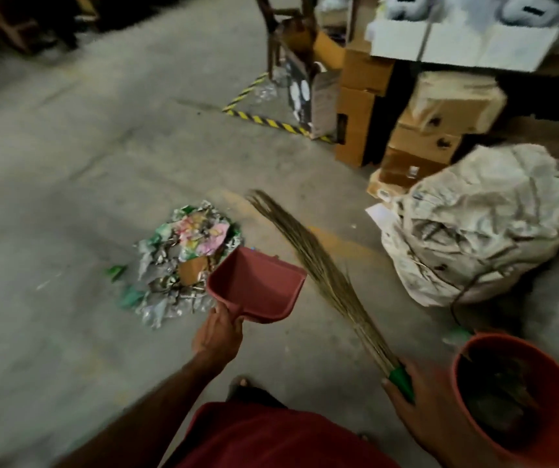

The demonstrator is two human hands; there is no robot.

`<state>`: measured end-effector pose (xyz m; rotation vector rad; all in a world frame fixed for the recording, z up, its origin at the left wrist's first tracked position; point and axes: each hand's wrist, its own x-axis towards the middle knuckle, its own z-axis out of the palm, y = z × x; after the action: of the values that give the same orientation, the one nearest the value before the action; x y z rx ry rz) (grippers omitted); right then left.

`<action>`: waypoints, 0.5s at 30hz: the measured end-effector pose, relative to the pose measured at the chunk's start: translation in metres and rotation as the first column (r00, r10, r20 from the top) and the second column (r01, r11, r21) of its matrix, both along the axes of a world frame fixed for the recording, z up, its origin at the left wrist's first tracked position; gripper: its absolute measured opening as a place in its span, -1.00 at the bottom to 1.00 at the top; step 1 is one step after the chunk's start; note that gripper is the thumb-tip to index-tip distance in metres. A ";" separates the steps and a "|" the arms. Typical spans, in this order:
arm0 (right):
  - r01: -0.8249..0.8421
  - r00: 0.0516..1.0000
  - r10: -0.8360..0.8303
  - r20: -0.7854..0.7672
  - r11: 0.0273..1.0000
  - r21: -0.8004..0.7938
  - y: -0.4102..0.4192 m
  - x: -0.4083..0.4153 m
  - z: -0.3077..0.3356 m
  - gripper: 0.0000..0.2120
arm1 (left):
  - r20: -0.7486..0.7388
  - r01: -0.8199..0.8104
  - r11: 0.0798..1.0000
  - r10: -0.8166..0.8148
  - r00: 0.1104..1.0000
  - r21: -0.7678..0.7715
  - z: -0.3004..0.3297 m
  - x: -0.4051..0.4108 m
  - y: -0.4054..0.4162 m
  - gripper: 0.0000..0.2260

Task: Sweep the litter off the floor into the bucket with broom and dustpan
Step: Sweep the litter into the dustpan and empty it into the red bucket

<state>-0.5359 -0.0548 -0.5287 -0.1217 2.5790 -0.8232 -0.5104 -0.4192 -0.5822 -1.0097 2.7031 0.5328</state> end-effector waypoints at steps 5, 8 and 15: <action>-0.070 0.995 0.067 0.074 0.997 0.029 -0.097 -0.015 -0.016 -0.65 | 0.049 -0.141 0.989 0.139 0.989 0.046 -0.009 0.053 -0.095 -0.58; -0.083 0.991 0.077 0.109 0.995 0.049 -0.141 -0.025 -0.058 -0.57 | 0.075 -0.200 0.977 0.195 0.978 0.080 -0.013 0.081 -0.150 -0.67; -0.208 0.978 0.195 0.079 0.958 0.200 -0.275 -0.048 -0.034 -0.53 | 0.074 -0.404 0.908 0.398 0.915 0.114 -0.011 0.113 -0.241 -0.72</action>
<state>-0.5834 -0.3298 -0.5623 -0.2882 2.5267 -0.4740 -0.3971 -0.6604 -0.5927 -1.5301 2.3844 0.7272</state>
